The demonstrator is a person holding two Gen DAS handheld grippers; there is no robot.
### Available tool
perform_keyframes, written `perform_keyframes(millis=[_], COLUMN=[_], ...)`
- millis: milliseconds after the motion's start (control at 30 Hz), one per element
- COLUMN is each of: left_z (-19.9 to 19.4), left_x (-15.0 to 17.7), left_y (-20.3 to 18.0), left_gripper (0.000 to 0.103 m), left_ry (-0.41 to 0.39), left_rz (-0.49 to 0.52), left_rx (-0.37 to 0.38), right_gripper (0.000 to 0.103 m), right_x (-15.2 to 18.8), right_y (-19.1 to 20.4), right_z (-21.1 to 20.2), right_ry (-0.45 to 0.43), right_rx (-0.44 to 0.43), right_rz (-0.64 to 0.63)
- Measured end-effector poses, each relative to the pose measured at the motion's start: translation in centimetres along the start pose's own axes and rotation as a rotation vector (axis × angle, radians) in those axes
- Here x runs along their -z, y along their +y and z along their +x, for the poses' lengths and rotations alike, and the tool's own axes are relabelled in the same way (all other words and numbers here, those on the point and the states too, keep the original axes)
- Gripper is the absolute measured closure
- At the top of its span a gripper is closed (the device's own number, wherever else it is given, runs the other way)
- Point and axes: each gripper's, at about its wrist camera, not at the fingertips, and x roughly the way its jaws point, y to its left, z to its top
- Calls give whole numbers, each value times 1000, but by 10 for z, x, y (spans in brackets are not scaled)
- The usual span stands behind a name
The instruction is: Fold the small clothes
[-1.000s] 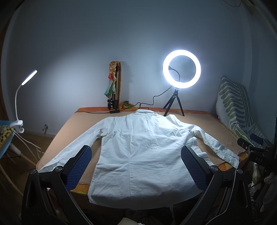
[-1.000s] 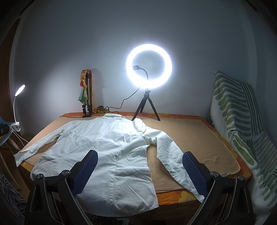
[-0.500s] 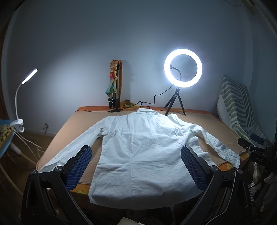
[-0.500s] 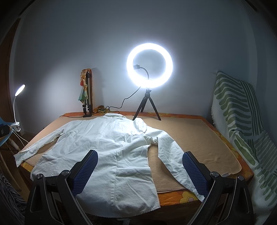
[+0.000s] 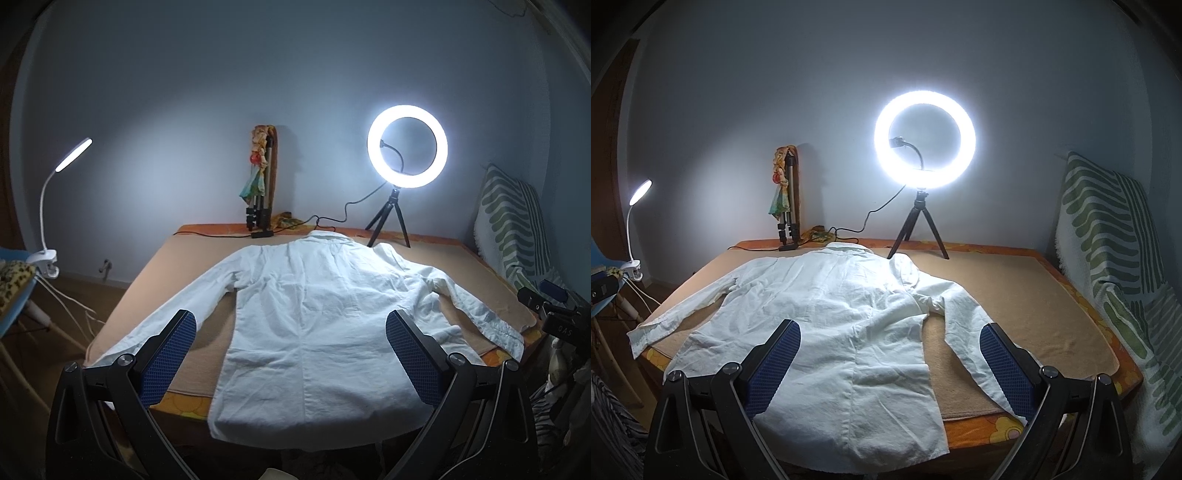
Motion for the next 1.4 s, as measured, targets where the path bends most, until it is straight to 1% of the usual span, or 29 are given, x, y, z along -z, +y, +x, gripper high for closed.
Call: perform_keyframes(millis=[67, 233, 300, 400, 467, 500, 533, 600, 700, 733, 767, 833, 867, 933, 1000, 1067, 1200, 1267, 1300, 1333, 1367, 1400], left_z=[2, 14, 23, 36, 45, 49, 55, 65, 78, 83, 87, 97, 102, 111, 120, 127, 137, 141, 142, 144, 144, 143], left_x=[-1, -2, -1, 3, 7, 9, 13, 21, 36, 43, 48, 60, 66, 75, 81, 84, 87, 89, 90, 91, 91, 90], left_y=[17, 62, 91, 134, 169, 184, 203, 230, 261, 270, 276, 286, 290, 296, 298, 295, 293, 292, 293, 294, 296, 298], left_gripper=[1, 1, 1, 2, 9, 17, 21, 25, 33, 34, 35, 42, 43, 54, 54, 54, 54, 57, 62, 70, 74, 84], left_ry=[3, 31, 65, 110, 142, 158, 180, 226, 291, 316, 337, 378, 399, 435, 465, 488, 514, 530, 531, 528, 521, 511], left_rz=[-14, -1, -34, -99, -159, -190, -227, -285, -368, -394, -405, -421, -433, -466, -475, -460, -440, -434, -439, -452, -468, -484], left_rx=[-21, -103, -129, -160, -176, -177, -170, -169, -178, -173, -165, -167, -165, -155, -133, -119, -111, -115, -113, -104, -92, -86], right_gripper=[5, 6, 11, 14, 16, 16, 17, 17, 20, 20, 21, 21, 21, 23, 24, 24, 24, 24, 24, 24, 24, 24], right_x=[-5, -18, -23, -32, -37, -40, -43, -48, -53, -55, -55, -55, -55, -53, -50, -47, -45, -47, -50, -52, -55, -58], right_y=[6, 21, 27, 41, 52, 56, 62, 71, 84, 88, 92, 98, 102, 110, 116, 122, 127, 128, 128, 129, 131, 132], right_z=[6, 25, 33, 47, 57, 61, 66, 76, 91, 96, 100, 110, 115, 127, 139, 149, 164, 171, 173, 176, 178, 182], right_ry=[4, 24, 36, 49, 58, 64, 72, 87, 96, 101, 104, 120, 132, 156, 179, 202, 248, 268, 275, 280, 284, 288], right_rx=[-28, -97, -131, -171, -191, -203, -223, -264, -296, -304, -313, -335, -346, -361, -378, -388, -407, -415, -421, -426, -428, -429], right_rz=[-6, 4, 6, -4, -18, -22, -24, -23, -36, -41, -43, -43, -43, -48, -49, -47, -36, -32, -31, -34, -37, -42])
